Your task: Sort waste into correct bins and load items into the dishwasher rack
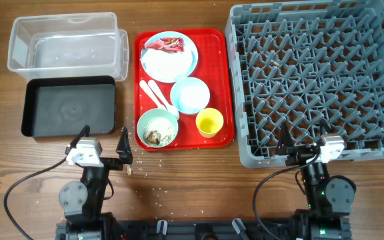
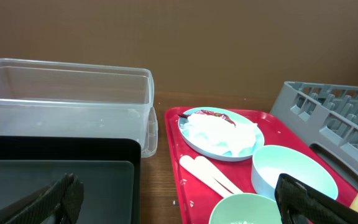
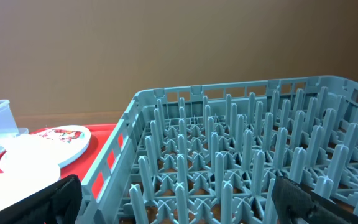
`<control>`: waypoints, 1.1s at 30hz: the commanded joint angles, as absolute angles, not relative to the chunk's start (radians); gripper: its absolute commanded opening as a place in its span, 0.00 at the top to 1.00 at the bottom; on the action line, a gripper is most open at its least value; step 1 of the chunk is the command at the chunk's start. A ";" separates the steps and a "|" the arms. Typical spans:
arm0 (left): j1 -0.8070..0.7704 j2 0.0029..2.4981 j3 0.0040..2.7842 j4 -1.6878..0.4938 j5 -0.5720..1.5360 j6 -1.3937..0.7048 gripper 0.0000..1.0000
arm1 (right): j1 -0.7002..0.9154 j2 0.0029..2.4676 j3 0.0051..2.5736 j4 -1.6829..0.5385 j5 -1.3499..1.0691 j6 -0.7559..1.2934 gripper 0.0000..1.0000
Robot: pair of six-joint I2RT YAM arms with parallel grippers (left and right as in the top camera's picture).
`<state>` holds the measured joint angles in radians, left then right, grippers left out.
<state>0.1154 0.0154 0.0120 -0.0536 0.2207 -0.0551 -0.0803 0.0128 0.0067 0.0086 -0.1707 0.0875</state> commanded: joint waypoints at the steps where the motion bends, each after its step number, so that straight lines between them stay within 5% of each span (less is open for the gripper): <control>1: 0.120 0.007 0.006 -0.057 0.208 -0.064 0.00 | -0.085 0.007 0.005 0.013 -0.158 0.081 0.00; 33: 0.120 0.007 0.006 -0.056 0.212 -0.065 0.00 | -0.086 0.007 0.005 0.030 -0.152 0.080 0.00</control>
<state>0.1154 0.0154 0.0120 -0.0536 0.2211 -0.0551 -0.0803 0.0128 0.0063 0.0498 -0.1673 0.0841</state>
